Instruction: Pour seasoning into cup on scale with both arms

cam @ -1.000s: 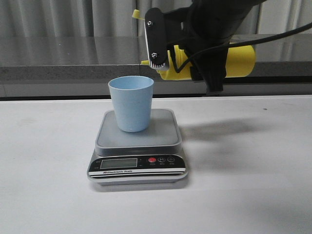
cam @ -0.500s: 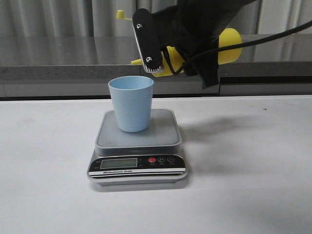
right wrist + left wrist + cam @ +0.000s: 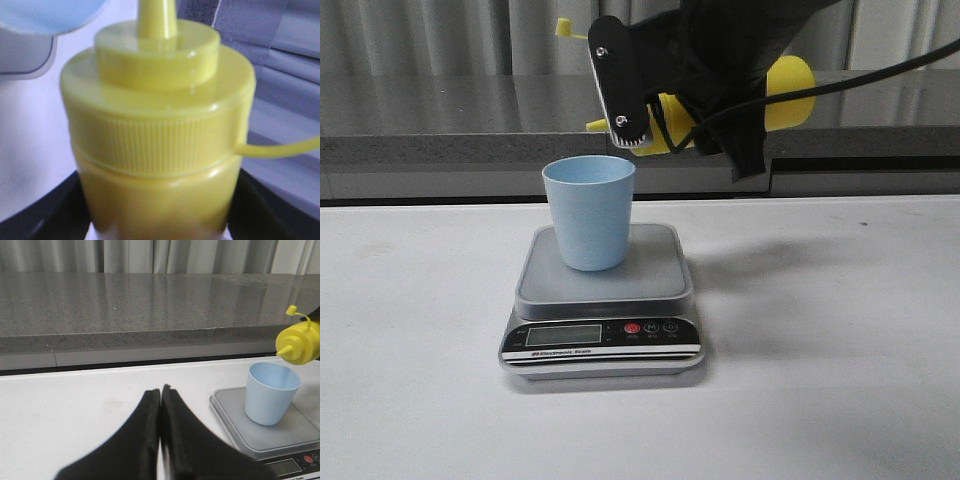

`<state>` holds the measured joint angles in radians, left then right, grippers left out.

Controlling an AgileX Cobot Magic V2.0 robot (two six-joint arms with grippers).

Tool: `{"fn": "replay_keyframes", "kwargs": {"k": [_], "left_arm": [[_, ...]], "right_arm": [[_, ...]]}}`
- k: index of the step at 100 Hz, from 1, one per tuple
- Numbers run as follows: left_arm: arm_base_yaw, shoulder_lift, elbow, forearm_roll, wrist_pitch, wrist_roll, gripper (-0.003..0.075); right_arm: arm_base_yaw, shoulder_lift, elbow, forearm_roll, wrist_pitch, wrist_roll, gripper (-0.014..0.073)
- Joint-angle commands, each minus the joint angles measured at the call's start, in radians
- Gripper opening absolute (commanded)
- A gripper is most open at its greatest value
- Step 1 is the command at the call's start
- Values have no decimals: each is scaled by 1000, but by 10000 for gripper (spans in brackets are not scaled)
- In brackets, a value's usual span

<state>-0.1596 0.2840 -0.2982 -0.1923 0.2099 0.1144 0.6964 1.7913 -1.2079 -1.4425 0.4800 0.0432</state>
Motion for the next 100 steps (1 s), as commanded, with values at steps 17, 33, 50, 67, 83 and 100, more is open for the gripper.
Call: {"fn": "replay_keyframes", "kwargs": {"k": [17, 33, 50, 67, 83, 100], "left_arm": [[3, 6, -30, -11, -79, -7, -20], [3, 6, -30, -11, -79, -7, -20], [3, 6, -30, -11, -79, -7, -20], [3, 6, -30, -11, -79, -7, -20], [3, 6, -30, -11, -79, -7, -20], [3, 6, -30, -11, -79, -7, -20]], "right_arm": [[-12, -52, -35, 101, 23, 149, 232], [-36, -77, -35, 239, 14, 167, 232], [-79, -133, -35, 371, -41, 167, 232], [-144, -208, -33, 572, -226, 167, 232], [-205, -267, 0, 723, -426, 166, 232], [-274, -317, 92, 894, -644, 161, 232]]}}
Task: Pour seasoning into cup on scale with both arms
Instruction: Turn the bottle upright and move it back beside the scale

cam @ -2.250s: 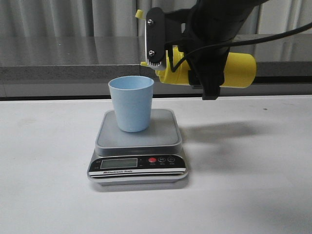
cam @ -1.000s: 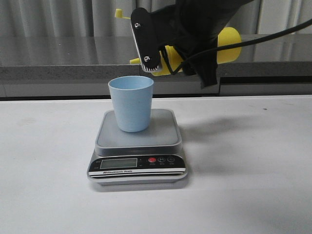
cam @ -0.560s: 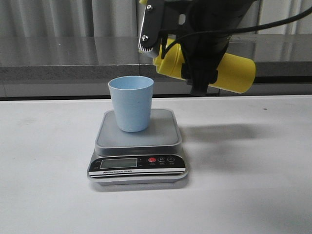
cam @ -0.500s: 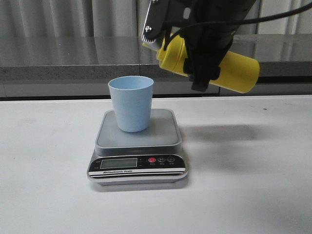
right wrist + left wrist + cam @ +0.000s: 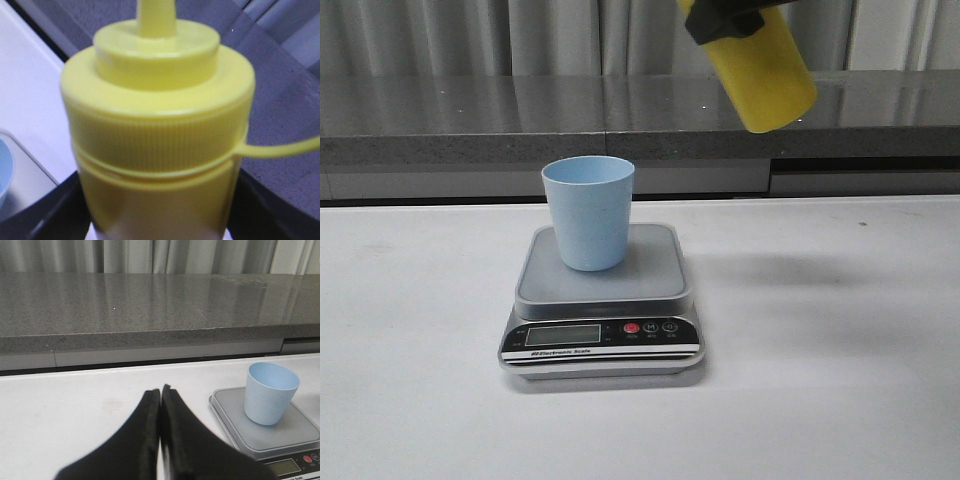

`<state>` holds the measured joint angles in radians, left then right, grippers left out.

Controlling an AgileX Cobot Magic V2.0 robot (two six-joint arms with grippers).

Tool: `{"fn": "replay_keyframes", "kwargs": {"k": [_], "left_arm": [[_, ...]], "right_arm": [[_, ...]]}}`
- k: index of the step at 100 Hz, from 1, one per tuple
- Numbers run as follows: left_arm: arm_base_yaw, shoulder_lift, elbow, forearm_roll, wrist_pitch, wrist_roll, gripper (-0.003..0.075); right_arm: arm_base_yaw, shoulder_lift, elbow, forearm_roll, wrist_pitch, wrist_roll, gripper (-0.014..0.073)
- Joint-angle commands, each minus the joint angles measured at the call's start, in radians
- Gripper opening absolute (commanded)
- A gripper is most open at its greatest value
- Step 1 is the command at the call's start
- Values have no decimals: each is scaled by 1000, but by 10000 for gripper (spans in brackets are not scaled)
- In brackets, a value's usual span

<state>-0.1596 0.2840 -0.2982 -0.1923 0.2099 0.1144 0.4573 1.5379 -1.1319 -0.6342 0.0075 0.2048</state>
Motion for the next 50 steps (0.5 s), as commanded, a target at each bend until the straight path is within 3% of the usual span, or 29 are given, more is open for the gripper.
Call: {"fn": "replay_keyframes", "kwargs": {"k": [1, 21, 50], "left_arm": [[3, 6, -30, -11, -79, -7, -20], [3, 6, -30, -11, -79, -7, -20], [3, 6, -30, -11, -79, -7, -20]], "right_arm": [[-38, -65, 25, 101, -190, 0, 232], [-101, -76, 180, 312, -422, -59, 232], [-110, -72, 398, 547, -710, -205, 232]]}}
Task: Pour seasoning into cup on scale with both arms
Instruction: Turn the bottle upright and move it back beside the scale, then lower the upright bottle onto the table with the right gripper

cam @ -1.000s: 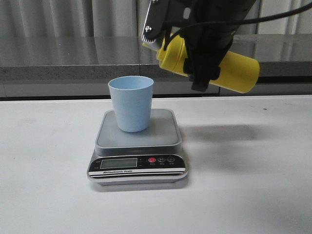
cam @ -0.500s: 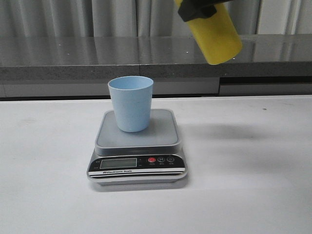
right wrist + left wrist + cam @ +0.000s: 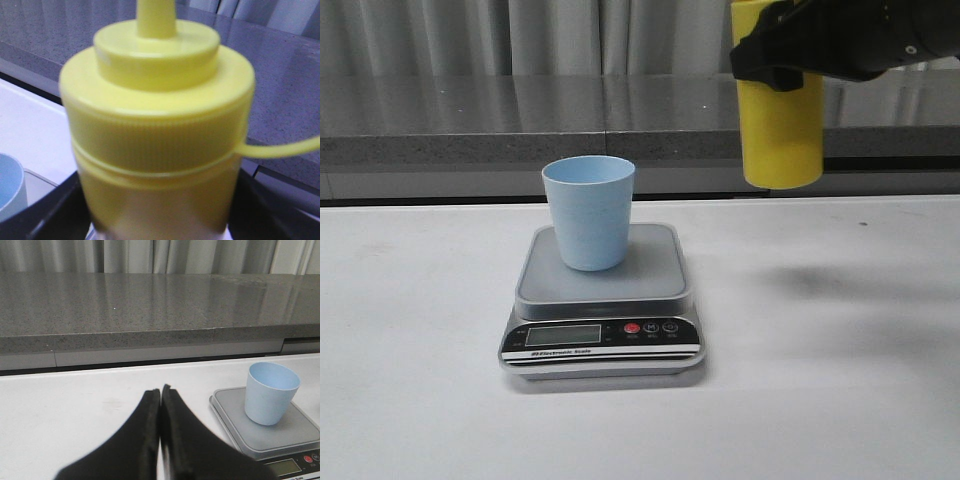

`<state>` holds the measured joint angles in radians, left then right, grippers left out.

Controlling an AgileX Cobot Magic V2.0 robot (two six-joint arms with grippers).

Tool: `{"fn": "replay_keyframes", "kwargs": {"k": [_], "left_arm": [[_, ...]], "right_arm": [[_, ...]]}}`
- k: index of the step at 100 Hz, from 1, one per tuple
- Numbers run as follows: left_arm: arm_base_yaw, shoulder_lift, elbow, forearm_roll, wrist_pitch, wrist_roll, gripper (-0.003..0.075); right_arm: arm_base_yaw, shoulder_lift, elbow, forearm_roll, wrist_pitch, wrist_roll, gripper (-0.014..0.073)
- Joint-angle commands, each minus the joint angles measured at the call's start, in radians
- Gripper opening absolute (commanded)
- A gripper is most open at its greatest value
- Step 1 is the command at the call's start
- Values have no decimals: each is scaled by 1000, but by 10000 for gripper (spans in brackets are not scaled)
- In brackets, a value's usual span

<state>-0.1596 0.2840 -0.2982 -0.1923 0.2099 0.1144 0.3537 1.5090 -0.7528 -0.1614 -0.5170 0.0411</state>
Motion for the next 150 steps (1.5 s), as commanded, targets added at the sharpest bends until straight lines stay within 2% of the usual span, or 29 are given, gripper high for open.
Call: {"fn": "replay_keyframes", "kwargs": {"k": [1, 15, 56, 88, 126, 136, 150], "left_arm": [[3, 6, -30, -11, -79, -7, -20], [3, 6, -30, -11, -79, -7, -20], [3, 6, -30, -11, -79, -7, -20], [3, 6, -30, -11, -79, -7, -20], [3, 6, -30, -11, -79, -7, -20], [3, 6, -30, -11, -79, -7, -20], [3, 6, -30, -11, -79, -7, -20]], "right_arm": [[-6, -42, 24, 78, -193, -48, 232], [-6, -11, 93, 139, -324, -47, 232], [-6, 184, 106, 103, -477, -41, 232], [-6, 259, 109, 102, -502, -27, 232], [-6, 262, 113, 99, -500, -17, 237], [-6, 262, 113, 88, -499, -17, 267], [-6, 262, 113, 84, -498, -17, 400]]}}
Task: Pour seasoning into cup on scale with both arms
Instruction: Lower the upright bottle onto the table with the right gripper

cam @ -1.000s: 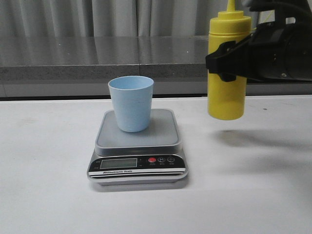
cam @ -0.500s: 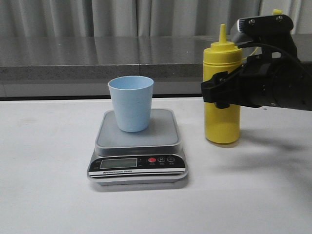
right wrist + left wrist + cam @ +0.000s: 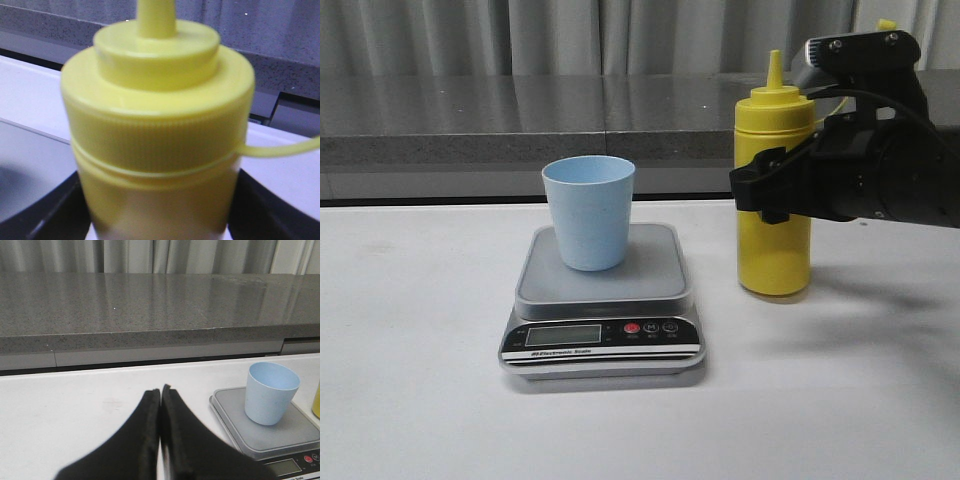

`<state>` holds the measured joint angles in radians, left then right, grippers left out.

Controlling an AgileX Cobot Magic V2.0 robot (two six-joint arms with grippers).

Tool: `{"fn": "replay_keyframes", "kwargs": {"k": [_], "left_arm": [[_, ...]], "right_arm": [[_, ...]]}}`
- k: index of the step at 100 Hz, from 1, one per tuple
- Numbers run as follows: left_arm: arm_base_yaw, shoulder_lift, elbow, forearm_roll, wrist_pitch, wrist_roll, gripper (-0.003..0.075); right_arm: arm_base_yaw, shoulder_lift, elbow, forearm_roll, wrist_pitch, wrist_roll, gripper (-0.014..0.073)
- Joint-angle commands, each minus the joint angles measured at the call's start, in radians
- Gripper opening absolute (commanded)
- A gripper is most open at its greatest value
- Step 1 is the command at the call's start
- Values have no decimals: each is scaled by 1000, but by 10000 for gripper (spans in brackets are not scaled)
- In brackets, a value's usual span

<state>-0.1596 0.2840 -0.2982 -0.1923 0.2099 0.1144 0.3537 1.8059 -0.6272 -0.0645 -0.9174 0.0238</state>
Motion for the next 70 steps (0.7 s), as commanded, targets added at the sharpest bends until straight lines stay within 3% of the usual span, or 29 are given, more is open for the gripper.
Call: {"fn": "replay_keyframes", "kwargs": {"k": [1, 15, 29, 70], "left_arm": [[3, 6, -30, -11, -79, -7, -20], [3, 6, -30, -11, -79, -7, -20], [3, 6, -30, -11, -79, -7, -20], [3, 6, -30, -11, -79, -7, -20]], "right_arm": [[-6, -35, -13, -13, -98, 0, 414], [-6, -35, -13, -13, -98, 0, 526], [-6, -35, -12, -13, -98, 0, 584], [-6, -35, 34, 4, -117, 0, 597]]}}
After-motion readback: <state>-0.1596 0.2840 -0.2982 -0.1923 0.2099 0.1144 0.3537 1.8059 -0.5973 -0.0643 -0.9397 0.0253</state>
